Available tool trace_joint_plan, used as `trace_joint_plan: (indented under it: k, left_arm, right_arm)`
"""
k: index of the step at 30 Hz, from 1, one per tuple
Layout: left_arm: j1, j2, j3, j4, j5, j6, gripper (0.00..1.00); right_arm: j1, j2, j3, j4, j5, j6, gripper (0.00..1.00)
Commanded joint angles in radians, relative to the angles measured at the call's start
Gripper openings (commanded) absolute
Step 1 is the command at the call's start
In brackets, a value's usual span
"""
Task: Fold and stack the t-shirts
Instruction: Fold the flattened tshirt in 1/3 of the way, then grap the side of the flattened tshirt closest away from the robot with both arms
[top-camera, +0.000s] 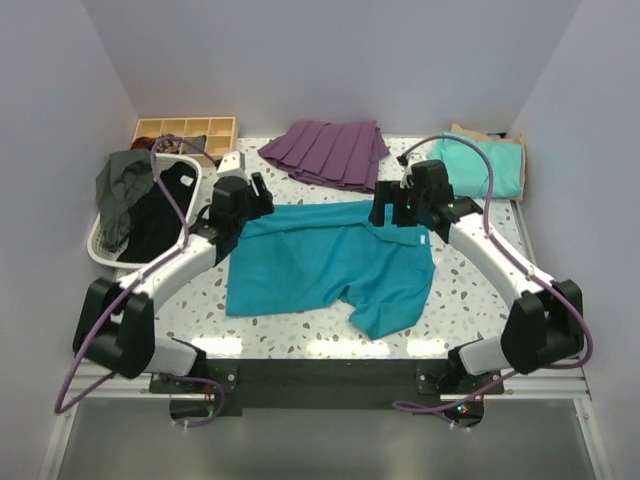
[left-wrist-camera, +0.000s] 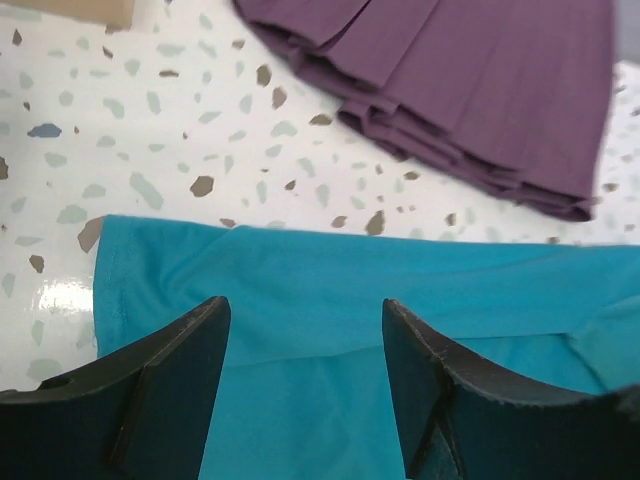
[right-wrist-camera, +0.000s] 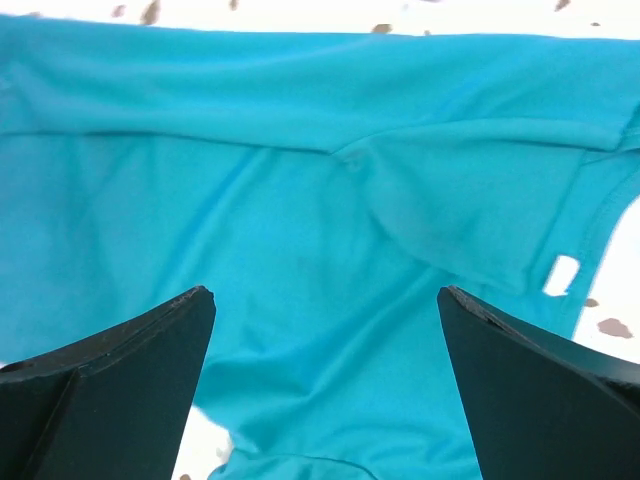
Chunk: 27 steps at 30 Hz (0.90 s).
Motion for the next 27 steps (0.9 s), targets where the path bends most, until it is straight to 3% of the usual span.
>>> trace_joint_plan:
  k: [1,6,11,27]
  left_arm:
    - [-0.018,-0.192,-0.154,-0.020,0.006,-0.086,0.68]
    - [-0.032,-0.339,-0.333,-0.077,0.008,-0.164,0.68]
    - [-0.043,-0.454,-0.400,-0.207,-0.015,-0.216,0.68]
    - [-0.052,-0.625,-0.545,-0.441,-0.072,-0.345,0.64]
  right_arm:
    - [0.063,-0.096,-0.154,-0.027,-0.080,0.027,0.99]
    - [0.121,-0.223,-0.371,0.015,-0.068,0.149,0.99]
    - [0.175,-0.352,-0.541,0.041,-0.011,0.272,0.98]
    - [0.301,-0.656,-0.747,-0.189,0.160,0.627,0.91]
